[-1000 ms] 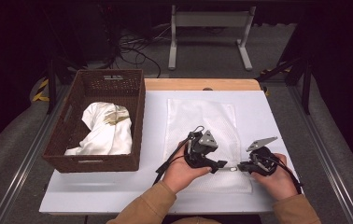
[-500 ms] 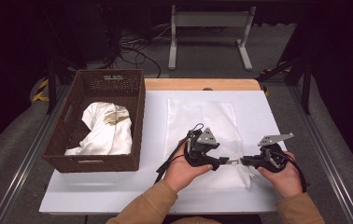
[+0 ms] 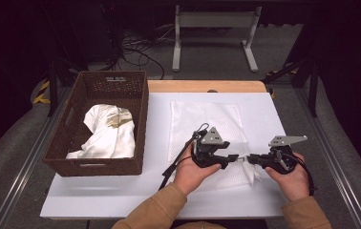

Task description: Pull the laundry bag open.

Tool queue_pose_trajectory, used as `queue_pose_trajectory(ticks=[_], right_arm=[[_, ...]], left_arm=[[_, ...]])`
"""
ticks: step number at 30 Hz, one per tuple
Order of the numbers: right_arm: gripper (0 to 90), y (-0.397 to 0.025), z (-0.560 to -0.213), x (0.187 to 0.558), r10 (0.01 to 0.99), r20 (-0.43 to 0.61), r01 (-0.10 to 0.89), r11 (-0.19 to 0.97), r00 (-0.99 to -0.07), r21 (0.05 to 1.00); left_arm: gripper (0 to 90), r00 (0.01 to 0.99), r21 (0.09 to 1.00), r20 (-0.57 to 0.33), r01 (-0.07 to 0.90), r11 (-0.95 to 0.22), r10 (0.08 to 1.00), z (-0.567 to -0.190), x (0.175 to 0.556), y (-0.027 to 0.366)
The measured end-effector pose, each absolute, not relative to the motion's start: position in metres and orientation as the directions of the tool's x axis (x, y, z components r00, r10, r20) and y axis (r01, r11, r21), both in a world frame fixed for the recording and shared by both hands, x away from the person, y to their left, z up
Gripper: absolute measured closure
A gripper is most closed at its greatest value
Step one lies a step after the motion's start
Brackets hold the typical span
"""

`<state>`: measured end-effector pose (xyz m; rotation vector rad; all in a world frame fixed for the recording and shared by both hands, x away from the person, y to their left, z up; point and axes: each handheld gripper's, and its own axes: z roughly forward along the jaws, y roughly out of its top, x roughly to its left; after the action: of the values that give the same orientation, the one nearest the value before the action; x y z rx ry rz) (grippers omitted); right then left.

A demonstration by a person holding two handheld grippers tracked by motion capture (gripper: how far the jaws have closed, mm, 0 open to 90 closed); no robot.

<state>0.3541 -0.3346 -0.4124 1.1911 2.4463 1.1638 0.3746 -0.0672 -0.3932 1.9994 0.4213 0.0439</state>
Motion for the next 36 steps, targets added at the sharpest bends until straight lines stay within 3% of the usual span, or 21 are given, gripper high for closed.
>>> queue_pose_trajectory(ticks=[10,17,27,30,36], right_arm=[[86.5,-0.335,-0.411,0.353,0.732,0.146,0.572,0.376,-0.666,0.729],[86.4,-0.335,-0.409,0.352,0.730,0.146,0.568,0.373,-0.668,0.734],[86.5,-0.335,-0.407,0.351,0.714,0.157,0.557,0.369,-0.682,0.744],[86.5,-0.334,-0.406,0.350,0.707,0.155,0.551,0.374,-0.690,0.746],[86.6,-0.331,-0.405,0.349,0.688,0.159,0.546,0.390,-0.708,0.742]], left_arm=[[69.6,0.950,0.830,-0.175,0.283,-0.480,0.258,-0.407,0.373,-0.087],[78.7,0.947,0.778,-0.183,0.304,-0.550,0.263,-0.417,0.373,-0.098],[73.3,0.922,0.700,-0.202,0.371,-0.610,0.330,-0.429,0.378,-0.103],[65.2,0.912,0.697,-0.208,0.392,-0.601,0.353,-0.430,0.379,-0.104],[59.3,0.916,0.709,-0.176,0.371,-0.600,0.360,-0.431,0.380,-0.105]])
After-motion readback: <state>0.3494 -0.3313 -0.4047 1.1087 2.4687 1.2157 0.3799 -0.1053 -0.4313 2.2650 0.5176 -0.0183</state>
